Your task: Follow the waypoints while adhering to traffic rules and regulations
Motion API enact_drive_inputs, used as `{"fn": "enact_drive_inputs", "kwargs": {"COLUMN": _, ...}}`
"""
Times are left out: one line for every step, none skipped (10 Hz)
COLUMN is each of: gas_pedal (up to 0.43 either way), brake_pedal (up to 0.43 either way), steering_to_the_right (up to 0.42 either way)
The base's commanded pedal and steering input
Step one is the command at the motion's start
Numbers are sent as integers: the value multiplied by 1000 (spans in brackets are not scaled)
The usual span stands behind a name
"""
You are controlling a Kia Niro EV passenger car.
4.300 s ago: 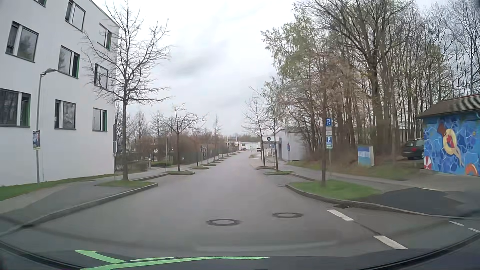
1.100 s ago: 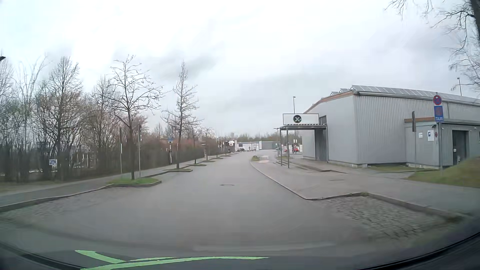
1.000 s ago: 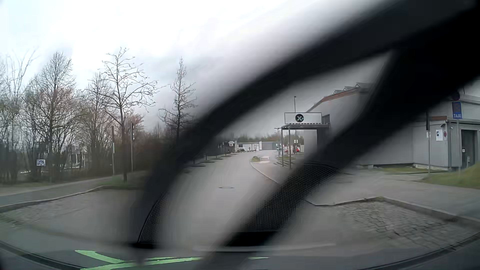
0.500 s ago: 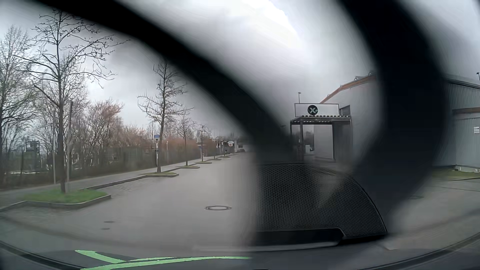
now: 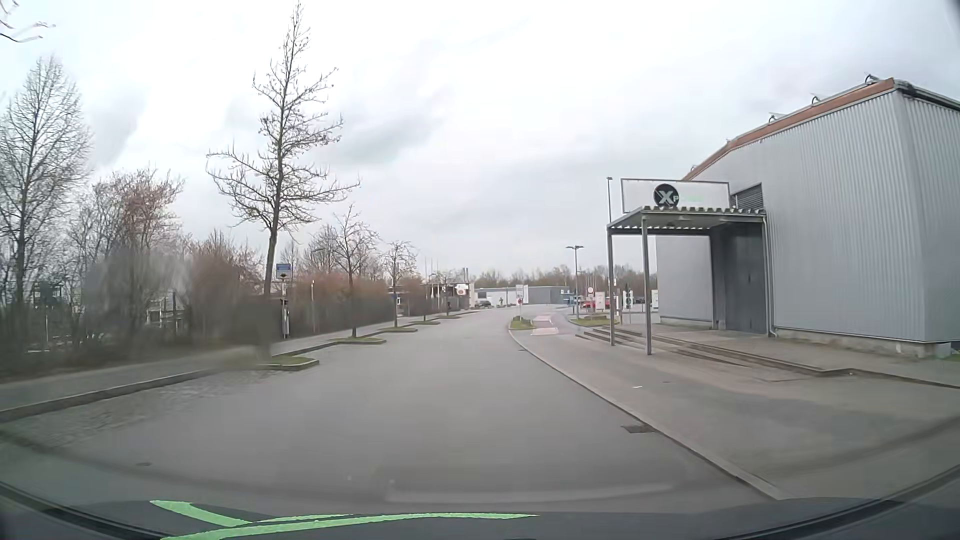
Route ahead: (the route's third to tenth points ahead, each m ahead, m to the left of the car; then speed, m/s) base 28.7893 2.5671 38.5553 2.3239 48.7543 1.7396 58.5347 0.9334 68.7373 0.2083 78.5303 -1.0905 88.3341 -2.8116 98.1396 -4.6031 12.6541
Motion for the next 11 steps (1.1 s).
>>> {"fn": "enact_drive_inputs", "kwargs": {"gas_pedal": 28, "brake_pedal": 0, "steering_to_the_right": -2}}
{"fn": "enact_drive_inputs", "kwargs": {"gas_pedal": 20, "brake_pedal": 0, "steering_to_the_right": -2}}
{"fn": "enact_drive_inputs", "kwargs": {"gas_pedal": 0, "brake_pedal": 0, "steering_to_the_right": -2}}
{"fn": "enact_drive_inputs", "kwargs": {"gas_pedal": 0, "brake_pedal": 0, "steering_to_the_right": -2}}
{"fn": "enact_drive_inputs", "kwargs": {"gas_pedal": 0, "brake_pedal": 0, "steering_to_the_right": -2}}
{"fn": "enact_drive_inputs", "kwargs": {"gas_pedal": 0, "brake_pedal": 0, "steering_to_the_right": -2}}
{"fn": "enact_drive_inputs", "kwargs": {"gas_pedal": 0, "brake_pedal": 0, "steering_to_the_right": -2}}
{"fn": "enact_drive_inputs", "kwargs": {"gas_pedal": 0, "brake_pedal": 0, "steering_to_the_right": -2}}
{"fn": "enact_drive_inputs", "kwargs": {"gas_pedal": 0, "brake_pedal": 0, "steering_to_the_right": -1}}
{"fn": "enact_drive_inputs", "kwargs": {"gas_pedal": 0, "brake_pedal": 0, "steering_to_the_right": -1}}
{"fn": "enact_drive_inputs", "kwargs": {"gas_pedal": 0, "brake_pedal": 0, "steering_to_the_right": 0}}
